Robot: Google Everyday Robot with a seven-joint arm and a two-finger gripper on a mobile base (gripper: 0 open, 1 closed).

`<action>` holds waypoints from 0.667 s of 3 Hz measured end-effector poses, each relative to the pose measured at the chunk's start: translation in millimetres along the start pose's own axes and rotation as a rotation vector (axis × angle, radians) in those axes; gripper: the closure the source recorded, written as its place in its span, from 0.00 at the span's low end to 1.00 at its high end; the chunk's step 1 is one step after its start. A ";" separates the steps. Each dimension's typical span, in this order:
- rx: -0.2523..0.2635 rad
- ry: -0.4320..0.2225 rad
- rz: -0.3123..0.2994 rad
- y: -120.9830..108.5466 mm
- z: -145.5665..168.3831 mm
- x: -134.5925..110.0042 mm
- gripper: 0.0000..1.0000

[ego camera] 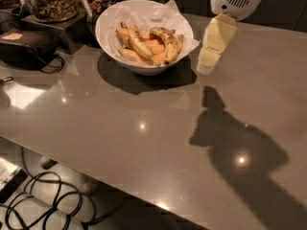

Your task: Pick banana from white bowl

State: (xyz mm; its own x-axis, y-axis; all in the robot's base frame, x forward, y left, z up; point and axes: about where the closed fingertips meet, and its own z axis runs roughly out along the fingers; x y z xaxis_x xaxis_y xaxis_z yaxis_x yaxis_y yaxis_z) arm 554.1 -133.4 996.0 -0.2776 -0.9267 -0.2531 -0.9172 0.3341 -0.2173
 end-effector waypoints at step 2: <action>-0.043 -0.045 0.086 -29.1 25.8 -35.8 0.00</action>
Offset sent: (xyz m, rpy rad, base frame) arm 0.0939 0.0609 0.0109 0.1486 0.1138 -0.0952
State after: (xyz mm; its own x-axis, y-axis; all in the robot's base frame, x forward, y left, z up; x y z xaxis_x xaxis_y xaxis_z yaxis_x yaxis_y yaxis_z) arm 598.1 -105.5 987.0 -0.3439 -0.8857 -0.3118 -0.9020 0.4039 -0.1525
